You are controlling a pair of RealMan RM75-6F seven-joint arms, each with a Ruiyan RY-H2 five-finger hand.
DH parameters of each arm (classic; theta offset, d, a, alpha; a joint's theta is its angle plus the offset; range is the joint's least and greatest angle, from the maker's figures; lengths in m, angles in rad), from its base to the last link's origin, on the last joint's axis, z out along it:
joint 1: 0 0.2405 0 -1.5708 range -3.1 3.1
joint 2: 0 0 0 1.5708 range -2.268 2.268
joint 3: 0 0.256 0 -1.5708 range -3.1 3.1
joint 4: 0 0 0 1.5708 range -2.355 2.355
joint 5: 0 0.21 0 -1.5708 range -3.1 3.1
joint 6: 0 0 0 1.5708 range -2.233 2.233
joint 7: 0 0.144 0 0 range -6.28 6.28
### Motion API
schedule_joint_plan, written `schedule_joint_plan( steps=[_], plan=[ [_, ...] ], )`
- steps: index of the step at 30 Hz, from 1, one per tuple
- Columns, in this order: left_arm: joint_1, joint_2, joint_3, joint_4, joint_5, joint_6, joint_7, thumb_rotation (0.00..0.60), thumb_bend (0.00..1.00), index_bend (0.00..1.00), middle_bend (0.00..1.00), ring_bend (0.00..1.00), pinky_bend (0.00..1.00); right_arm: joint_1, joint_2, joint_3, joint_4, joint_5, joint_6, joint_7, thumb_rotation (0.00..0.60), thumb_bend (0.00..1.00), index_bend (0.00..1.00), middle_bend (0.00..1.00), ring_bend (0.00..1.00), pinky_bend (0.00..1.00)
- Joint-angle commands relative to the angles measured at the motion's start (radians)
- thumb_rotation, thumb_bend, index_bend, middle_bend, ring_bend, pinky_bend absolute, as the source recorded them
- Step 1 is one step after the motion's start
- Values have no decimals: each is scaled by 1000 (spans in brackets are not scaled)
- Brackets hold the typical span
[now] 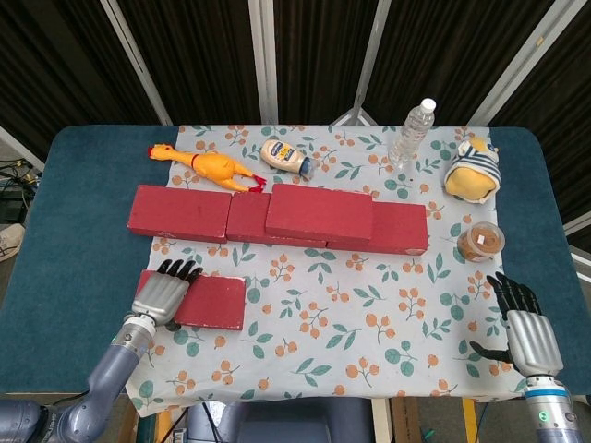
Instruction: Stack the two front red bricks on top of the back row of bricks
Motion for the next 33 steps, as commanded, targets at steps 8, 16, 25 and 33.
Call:
schedule_joint_plan(
  steps=[8, 16, 25, 33],
  plan=[
    [-15, -21, 22, 25, -14, 12, 7, 600, 0, 0, 0, 0, 17, 9, 0, -8, -1, 12, 3, 0, 600, 108, 0, 0, 0, 0],
    [-27, -26, 35, 39, -27, 16, 7, 600, 0, 0, 0, 0, 81, 18, 3, -14, -3, 27, 1, 3, 600, 108, 0, 0, 0, 0],
    [-41, -27, 63, 53, 3, 32, 37, 600, 0, 67, 199, 119, 279, 27, 12, -28, -12, 38, -9, -2, 600, 108, 0, 0, 0, 0],
    [-57, -17, 49, 47, -12, 43, 39, 600, 0, 208, 388, 307, 379, 34, 16, -31, -15, 48, -9, 4, 600, 108, 0, 0, 0, 0]
  ],
)
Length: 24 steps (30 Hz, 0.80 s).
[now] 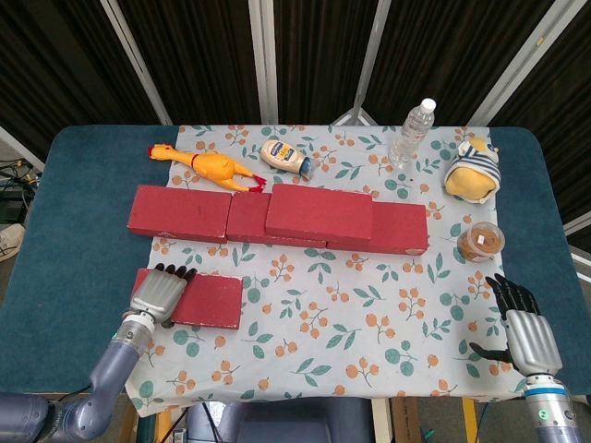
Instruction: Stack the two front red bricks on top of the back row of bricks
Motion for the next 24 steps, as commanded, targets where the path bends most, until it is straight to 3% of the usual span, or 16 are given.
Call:
schedule_joint_plan(
  steps=[1, 9, 11, 13, 19, 24],
  plan=[
    [-7, 14, -14, -12, -7, -4, -13, 600, 0, 221, 393, 311, 380, 1, 1, -1, 0, 2, 2, 3, 600, 108, 0, 0, 0, 0],
    [-63, 136, -97, -118, -35, -34, -37, 600, 0, 240, 409, 311, 380, 8, 0, -3, 5, 18, -2, 1, 600, 108, 0, 0, 0, 0],
    [-89, 181, -123, -147, -64, -53, -29, 600, 0, 226, 413, 311, 376, 11, -3, 0, 6, 28, -4, -2, 600, 108, 0, 0, 0, 0],
    [-146, 257, -175, -170, -162, -114, -26, 600, 0, 212, 412, 311, 367, 18, -9, 1, 9, 40, -13, -14, 600, 108, 0, 0, 0, 0],
    [-261, 341, -244, -91, -324, -226, -9, 600, 0, 217, 401, 311, 338, 33, -20, 8, 17, 80, -33, -38, 600, 108, 0, 0, 0, 0],
    [-338, 346, -251, 55, -406, -364, -21, 600, 0, 212, 375, 307, 327, 39, -33, 24, 26, 131, -30, -67, 600, 108, 0, 0, 0, 0]
  ],
)
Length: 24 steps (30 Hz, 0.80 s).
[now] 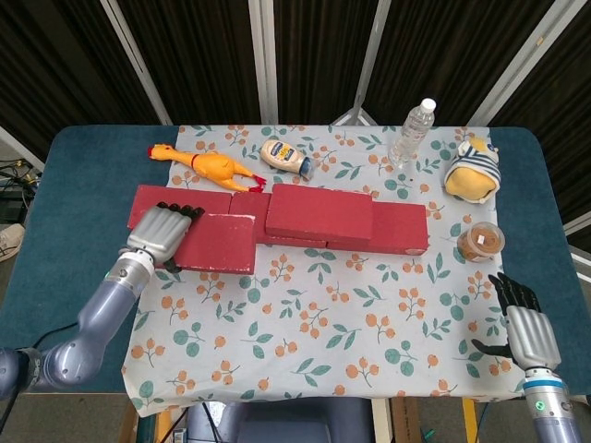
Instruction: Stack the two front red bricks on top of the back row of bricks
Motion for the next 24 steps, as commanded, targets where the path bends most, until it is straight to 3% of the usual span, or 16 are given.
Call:
schedule_joint_plan(
  steps=[1, 10, 24],
  plan=[
    [-75, 11, -19, 139, -71, -128, -17, 600, 0, 206, 368, 305, 323, 6, -10, 11, 6, 34, 1, -21, 600, 108, 0, 0, 0, 0],
    [-146, -52, 21, 365, -58, -295, -70, 600, 0, 184, 310, 285, 315, 24, -29, 28, 21, 123, -15, -76, 600, 108, 0, 0, 0, 0],
    [-215, -199, 116, 628, 41, -391, -133, 600, 0, 180, 289, 270, 300, 48, -49, 25, 28, 200, -38, -136, 600, 108, 0, 0, 0, 0]
  ],
)
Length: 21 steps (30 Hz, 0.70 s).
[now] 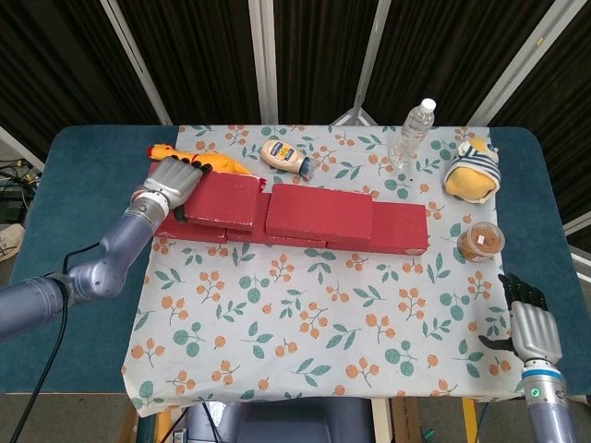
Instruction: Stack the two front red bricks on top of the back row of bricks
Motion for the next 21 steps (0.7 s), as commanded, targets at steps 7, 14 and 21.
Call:
schedule_joint_plan(
  steps=[7, 14, 21],
  plan=[
    [-23, -63, 49, 108, 29, -39, -88, 600, 0, 180, 289, 270, 300, 13, -7, -1, 7, 23, -11, -10, 600, 108, 0, 0, 0, 0],
    [-35, -82, 85, 144, 29, -48, -130, 600, 0, 181, 288, 270, 300, 20, -9, -3, 10, 28, -14, -10, 600, 108, 0, 0, 0, 0],
    [-52, -112, 133, 185, 20, -52, -166, 600, 0, 183, 288, 270, 299, 25, -9, -7, 13, 32, -15, -8, 600, 108, 0, 0, 0, 0]
  ],
)
